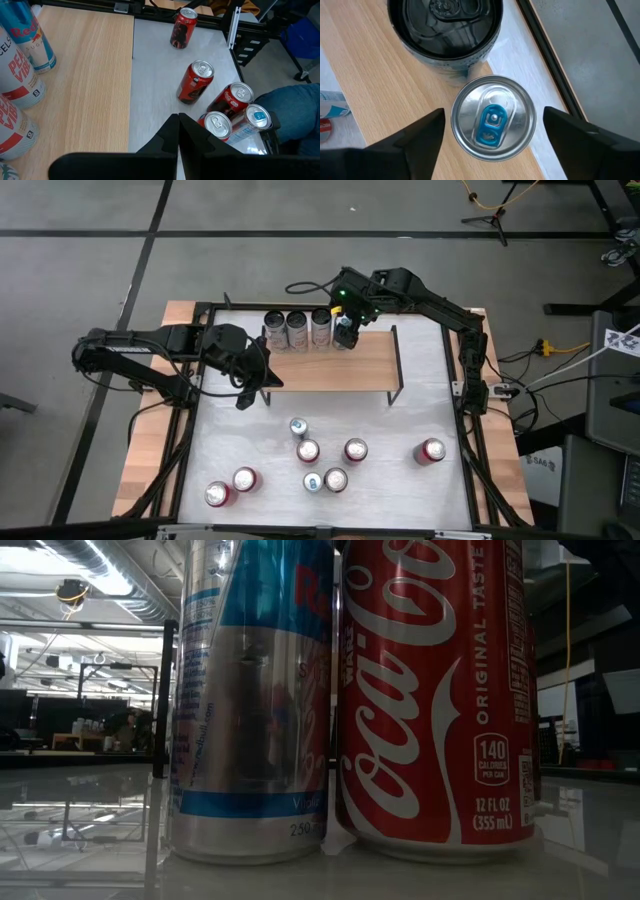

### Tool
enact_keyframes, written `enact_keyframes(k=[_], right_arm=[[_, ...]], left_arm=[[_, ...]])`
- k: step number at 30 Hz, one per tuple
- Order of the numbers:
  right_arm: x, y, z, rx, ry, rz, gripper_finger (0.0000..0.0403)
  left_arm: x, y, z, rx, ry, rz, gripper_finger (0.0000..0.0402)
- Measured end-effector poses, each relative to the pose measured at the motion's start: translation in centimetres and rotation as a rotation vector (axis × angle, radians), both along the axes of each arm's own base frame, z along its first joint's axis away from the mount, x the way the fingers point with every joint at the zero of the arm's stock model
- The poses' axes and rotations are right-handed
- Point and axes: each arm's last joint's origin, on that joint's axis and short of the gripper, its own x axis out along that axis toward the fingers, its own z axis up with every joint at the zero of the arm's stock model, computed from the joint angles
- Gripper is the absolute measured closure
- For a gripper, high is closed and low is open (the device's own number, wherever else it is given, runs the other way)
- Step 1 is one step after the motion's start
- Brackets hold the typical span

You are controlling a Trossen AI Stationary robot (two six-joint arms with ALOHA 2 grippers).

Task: Place canned beverage on shelf
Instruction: Put the top blue soda can on the shelf

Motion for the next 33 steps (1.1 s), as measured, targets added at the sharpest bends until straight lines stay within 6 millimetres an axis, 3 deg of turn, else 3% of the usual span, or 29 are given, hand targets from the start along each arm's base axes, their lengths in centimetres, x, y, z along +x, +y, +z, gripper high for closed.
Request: enact_keyframes(k=[16, 25, 33], right_arm=[[-0.9, 0.3, 1.0, -0.001, -0.018, -0.002, 0.0067], [-3.2, 1.0, 3.4, -0.015, -0.085, 0.001, 0.0068], [-6.4, 2.0, 6.3, -0.040, -0.172, 0.003, 0.0068]], left_arm=[[0.0, 0.0, 0.0, 0.001, 0.000, -0.001, 0.0393], [0.5, 0.0, 0.0, -0.021, -0.015, 0.017, 0.0276], [3.0, -1.1, -2.1, -0.017, 0.066, -0.033, 0.0200]])
